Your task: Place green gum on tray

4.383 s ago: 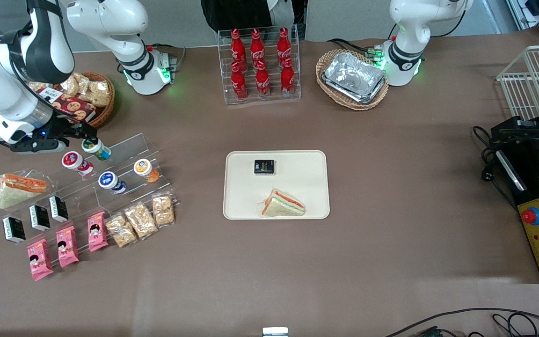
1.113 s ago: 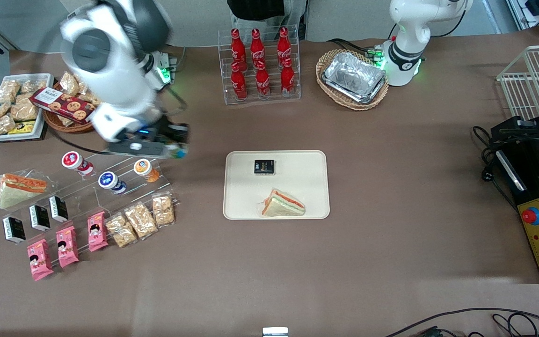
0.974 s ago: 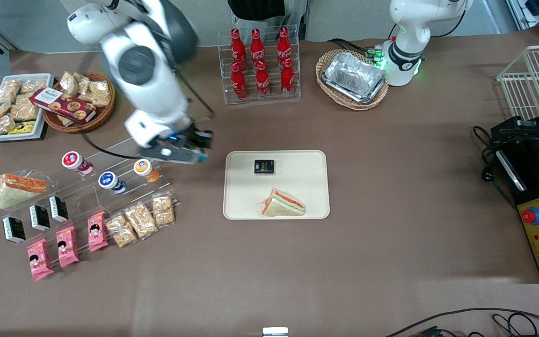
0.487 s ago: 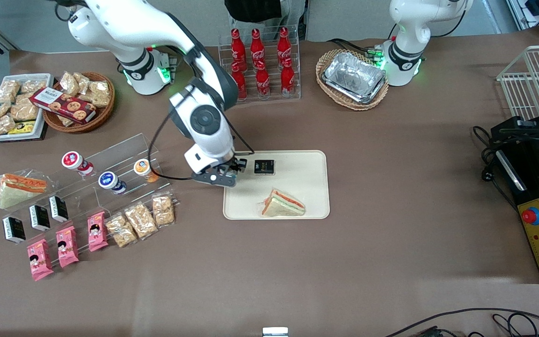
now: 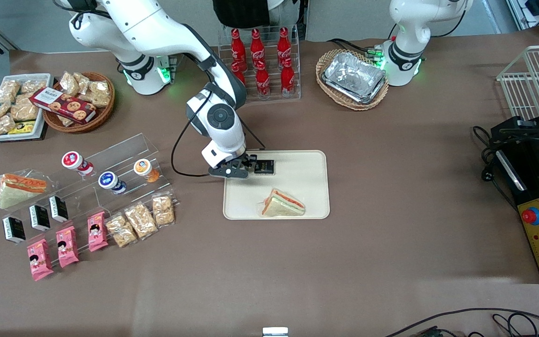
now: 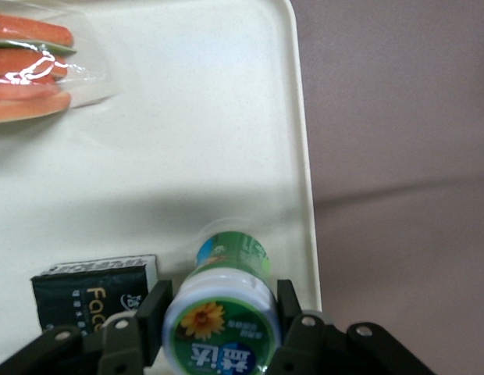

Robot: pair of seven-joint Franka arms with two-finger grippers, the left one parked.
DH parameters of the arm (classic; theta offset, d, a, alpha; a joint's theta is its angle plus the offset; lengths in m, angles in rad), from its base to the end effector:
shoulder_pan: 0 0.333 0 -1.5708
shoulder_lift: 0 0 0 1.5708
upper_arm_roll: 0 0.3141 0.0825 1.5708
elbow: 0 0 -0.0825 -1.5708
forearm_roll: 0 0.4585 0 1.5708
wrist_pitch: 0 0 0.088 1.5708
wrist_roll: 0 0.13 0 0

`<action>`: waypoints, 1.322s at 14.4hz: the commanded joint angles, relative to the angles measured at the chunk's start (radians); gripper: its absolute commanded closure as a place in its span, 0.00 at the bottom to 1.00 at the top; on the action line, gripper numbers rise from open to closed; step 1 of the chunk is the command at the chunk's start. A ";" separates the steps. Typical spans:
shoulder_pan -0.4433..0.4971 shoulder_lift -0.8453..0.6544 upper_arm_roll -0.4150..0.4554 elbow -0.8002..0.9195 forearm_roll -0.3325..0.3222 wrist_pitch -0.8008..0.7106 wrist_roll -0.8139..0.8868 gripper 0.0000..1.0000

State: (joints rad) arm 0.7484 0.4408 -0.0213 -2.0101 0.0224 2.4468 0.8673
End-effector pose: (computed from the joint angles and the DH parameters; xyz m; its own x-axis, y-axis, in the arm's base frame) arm 0.4870 0.4333 0.1507 0.9879 -0.1548 -0.0065 -0.1548 -0.9879 -0.0003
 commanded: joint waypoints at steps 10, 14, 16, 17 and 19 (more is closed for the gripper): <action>-0.161 -0.287 -0.037 0.074 0.011 -0.418 -0.184 0.00; -0.345 -0.413 -0.042 0.088 -0.019 -0.636 -0.538 0.00; -0.467 -0.473 -0.040 0.073 -0.064 -0.680 -0.673 0.00; -0.513 -0.490 -0.040 0.070 -0.064 -0.683 -0.718 0.00; -0.598 -0.522 -0.042 0.070 -0.067 -0.672 -0.743 0.00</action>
State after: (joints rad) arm 0.2517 -0.0211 -0.0760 -1.9158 -0.0287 1.7764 0.1795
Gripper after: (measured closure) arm 0.000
